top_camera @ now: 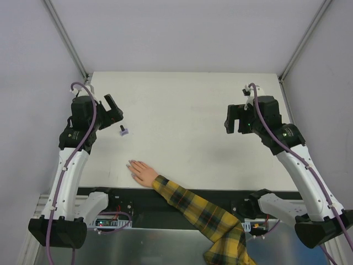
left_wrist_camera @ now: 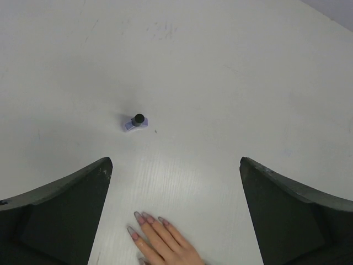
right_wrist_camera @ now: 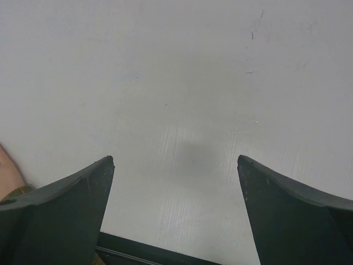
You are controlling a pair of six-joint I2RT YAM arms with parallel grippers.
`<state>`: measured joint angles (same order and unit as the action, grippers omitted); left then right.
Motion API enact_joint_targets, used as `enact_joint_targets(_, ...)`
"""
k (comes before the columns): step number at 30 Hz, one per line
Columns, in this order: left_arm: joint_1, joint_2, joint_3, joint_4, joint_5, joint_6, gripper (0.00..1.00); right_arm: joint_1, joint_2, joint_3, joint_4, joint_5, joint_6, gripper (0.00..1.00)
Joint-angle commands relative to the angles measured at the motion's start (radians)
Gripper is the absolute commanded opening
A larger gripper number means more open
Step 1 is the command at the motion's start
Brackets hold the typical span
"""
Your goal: Paint the nails
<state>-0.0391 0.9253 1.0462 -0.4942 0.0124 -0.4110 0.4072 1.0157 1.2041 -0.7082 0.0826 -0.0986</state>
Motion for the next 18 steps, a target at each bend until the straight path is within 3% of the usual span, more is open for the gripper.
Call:
enact_joint_targets(1, -0.001, 0.059, -0.009, -0.043, -0.106, -0.043, 0.99, 0.012, 0.007, 0.041, 0.000, 0.007, -0.016, 0.97)
enact_joint_targets(10, -0.001, 0.254, 0.029, -0.052, -0.160, -0.020, 0.97, 0.024, -0.003, 0.028, -0.005, -0.052, -0.041, 0.97)
enact_joint_targets(18, -0.001, 0.489, 0.124, -0.049, -0.216, 0.080, 0.79, 0.028, -0.020, 0.011, 0.007, -0.113, -0.030, 0.97)
